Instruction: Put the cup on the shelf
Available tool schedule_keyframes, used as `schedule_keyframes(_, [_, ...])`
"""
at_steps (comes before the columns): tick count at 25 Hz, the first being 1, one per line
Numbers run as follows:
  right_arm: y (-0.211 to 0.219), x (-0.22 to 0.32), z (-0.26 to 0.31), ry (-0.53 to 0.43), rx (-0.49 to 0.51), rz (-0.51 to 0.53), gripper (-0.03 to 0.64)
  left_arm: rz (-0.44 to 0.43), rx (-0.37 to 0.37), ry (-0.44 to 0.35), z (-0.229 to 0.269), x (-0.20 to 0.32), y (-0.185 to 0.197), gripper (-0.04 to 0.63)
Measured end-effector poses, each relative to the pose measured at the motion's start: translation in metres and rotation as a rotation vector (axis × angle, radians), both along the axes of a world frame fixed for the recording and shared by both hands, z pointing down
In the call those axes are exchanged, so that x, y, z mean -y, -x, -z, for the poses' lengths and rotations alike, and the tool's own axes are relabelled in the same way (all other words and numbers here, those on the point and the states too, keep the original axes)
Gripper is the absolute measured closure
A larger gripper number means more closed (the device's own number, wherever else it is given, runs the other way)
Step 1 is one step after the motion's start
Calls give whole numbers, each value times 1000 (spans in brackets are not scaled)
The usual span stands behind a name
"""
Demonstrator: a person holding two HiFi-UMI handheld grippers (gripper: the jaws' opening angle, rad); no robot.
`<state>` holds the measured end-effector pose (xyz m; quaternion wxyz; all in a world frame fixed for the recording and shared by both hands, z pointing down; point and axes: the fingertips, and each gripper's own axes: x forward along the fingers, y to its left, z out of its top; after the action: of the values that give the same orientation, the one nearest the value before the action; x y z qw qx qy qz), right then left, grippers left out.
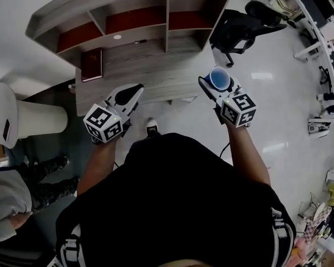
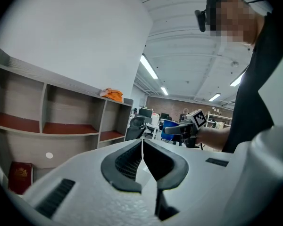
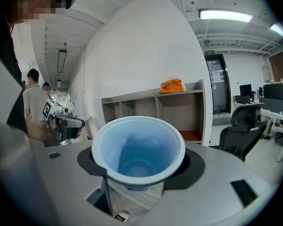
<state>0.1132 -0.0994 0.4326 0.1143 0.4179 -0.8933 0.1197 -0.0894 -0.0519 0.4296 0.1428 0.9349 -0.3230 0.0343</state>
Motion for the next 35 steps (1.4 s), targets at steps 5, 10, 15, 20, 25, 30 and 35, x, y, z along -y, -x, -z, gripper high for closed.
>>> schedule_keyframes(5, [15,25,2,10,-3,-20,319,-23,-6,17,-1,29,12,571])
schedule_keyframes(10, [31,43,6,13,-6,-41,319,-61,-8,18,2,54,23,571])
schedule_keyframes(15, [44,56,14,13,-10,-72,319,-98,4,21,7,75,36,571])
schedule_keyframes(20, [54,68,16,11,-20,-104,319,-125,-5,4,11,94,47,571])
schedule_keyframes(25, [67,77,15,14,-28,-127,319,-156,-6,-3,12,107,59,571])
schedule_keyframes(30, [79,90,19,4,-19,-144,319,-187,-8,16,10,117,71,571])
schedule_keyframes(35, [87,104,18,4,-27,-157,319,-211,3,23,5,129,78,571])
